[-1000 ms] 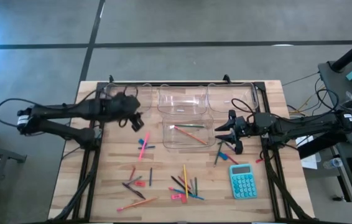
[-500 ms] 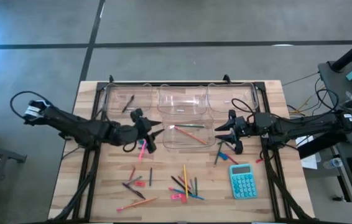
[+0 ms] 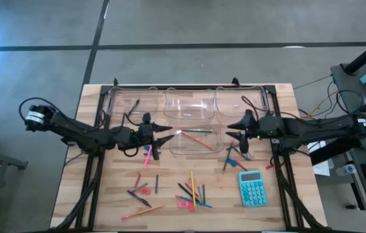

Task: Sort crayons/erasers/pens/pencils in bins
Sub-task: Put the purple pen into the top left transparent bin

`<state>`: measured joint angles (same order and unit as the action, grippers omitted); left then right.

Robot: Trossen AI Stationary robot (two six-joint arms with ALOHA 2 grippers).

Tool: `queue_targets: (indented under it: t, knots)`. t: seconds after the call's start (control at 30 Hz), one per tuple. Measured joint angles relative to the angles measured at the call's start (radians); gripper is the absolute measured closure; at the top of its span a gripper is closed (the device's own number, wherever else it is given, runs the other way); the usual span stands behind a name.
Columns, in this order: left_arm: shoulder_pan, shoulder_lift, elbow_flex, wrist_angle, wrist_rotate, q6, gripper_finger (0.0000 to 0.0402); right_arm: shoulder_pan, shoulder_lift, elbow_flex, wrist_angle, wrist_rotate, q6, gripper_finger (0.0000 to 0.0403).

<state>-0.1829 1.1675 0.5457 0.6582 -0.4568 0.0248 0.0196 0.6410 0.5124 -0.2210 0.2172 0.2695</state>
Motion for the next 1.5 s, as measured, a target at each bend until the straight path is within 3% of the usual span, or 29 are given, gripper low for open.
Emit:
queue_targets:
  t: [0.23,0.63,0.83,1.1,1.5]
  knots:
    - [0.000,-0.009,-0.001,0.016,0.000,0.017,0.0263,0.000,0.015,0.140,-0.371,0.050,0.128,0.0266]
    - [0.000,-0.011,-0.001,0.015,0.000,0.017,0.0263,0.000,0.015,0.083,-0.619,0.046,0.435,0.0266]
    - [0.000,-0.012,-0.001,0.015,0.000,0.043,0.0263,0.000,0.015,0.002,-0.639,-0.054,0.526,0.0266]
    - [0.004,-0.015,-0.001,0.015,0.000,0.044,0.0263,0.000,0.015,-0.069,-0.633,-0.098,0.568,0.0262]
    - [0.005,-0.014,-0.001,0.015,0.000,0.043,0.0263,0.000,0.015,-0.091,-0.607,-0.120,0.602,0.0160]
